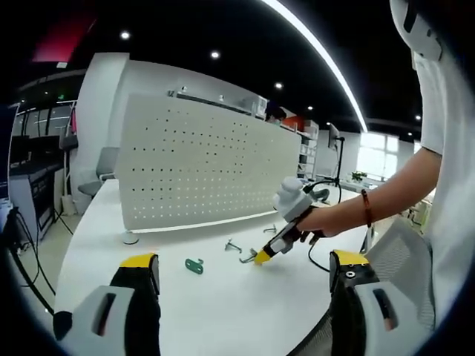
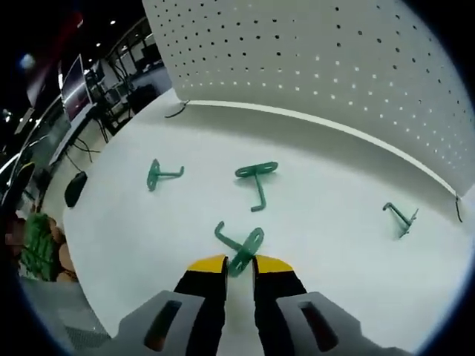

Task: Insert the hook assembly into the mounting plate slot until the hook locks in place.

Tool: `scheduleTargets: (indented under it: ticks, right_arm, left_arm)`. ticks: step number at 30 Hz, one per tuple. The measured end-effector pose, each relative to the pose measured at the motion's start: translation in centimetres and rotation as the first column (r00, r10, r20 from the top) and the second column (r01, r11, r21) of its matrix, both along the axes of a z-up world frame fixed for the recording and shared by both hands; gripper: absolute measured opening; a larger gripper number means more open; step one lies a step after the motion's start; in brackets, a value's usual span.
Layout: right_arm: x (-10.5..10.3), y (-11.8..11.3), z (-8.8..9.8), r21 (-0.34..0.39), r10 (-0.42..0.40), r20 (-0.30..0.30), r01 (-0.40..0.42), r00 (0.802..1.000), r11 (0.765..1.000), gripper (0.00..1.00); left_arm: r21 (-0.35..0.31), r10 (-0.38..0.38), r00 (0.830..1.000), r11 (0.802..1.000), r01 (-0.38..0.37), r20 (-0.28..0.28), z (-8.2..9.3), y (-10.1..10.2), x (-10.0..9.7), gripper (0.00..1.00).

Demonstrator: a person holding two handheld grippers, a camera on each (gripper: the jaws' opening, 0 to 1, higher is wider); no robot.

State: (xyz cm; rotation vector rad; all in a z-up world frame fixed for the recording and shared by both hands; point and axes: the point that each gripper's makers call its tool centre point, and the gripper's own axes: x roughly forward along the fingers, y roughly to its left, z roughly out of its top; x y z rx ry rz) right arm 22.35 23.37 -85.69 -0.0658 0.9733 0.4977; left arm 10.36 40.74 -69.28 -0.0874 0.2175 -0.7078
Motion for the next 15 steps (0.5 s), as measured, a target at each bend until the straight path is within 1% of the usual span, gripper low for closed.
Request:
scheduleTargets:
  ticks: [4,9,12,15]
  right_arm:
    - [0.15,-0.29,-0.12,-0.025,0.013,0.009,-0.013,1.0,1.0,0.06]
    - [0.36,-0.22,-0.13,-0.033,0.023,0.015,-0.022,1.0,0.999,0.05]
    - [0.44,-0.41,-0.2,-0.061,0.043,0.031,-0.041,0.999,0.997,0.03]
    - [0.41,-0.4,-0.21,-0.059,0.047,0.036,-0.045,0.998,0.997,0.02]
  left_arm:
    - [0.004,0.002,1.0,1.0,-0.002,-0.004,-0.03,0.14,0.0,0.97]
    - [0.004,0.005,1.0,1.0,-0.004,-0.004,0.05,0.27,0.01,0.97]
    - [0.008,0.006,1.0,1.0,-0.006,-0.005,0.05,0.22,0.01,0.96]
    - [0.004,0.008,1.0,1.0,-0.008,-0.001,0.28,0.02,-0.05,0.96]
